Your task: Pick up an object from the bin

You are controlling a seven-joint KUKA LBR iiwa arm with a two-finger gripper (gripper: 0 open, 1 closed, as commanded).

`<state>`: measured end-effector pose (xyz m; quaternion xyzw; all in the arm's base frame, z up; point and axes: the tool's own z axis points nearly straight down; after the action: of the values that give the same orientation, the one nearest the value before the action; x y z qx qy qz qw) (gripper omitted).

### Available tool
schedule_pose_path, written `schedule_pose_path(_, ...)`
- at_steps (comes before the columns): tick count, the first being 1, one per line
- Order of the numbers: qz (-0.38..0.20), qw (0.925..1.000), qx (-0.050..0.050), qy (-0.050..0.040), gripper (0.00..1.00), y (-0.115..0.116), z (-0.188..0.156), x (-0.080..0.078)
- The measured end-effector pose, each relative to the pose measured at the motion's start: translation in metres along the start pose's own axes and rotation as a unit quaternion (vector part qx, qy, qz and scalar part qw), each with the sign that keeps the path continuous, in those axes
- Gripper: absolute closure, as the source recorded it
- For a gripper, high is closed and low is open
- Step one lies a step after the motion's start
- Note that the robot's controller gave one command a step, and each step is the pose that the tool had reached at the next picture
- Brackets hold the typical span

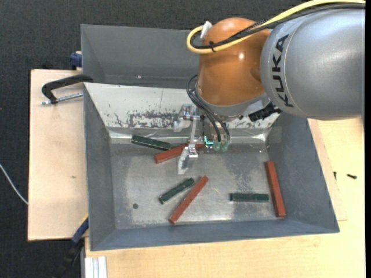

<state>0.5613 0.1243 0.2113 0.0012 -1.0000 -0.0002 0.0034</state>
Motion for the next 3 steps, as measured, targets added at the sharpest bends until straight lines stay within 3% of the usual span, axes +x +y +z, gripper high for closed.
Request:
schedule_pose_path(1,0.001,1.0000,-0.001,-0.0042,0.00,-0.001,-0.004,-0.002)
schedule_pose_path(3,-0.034,0.9994,-0.001,-0.0054,0.00,0.005,0.107,0.022)
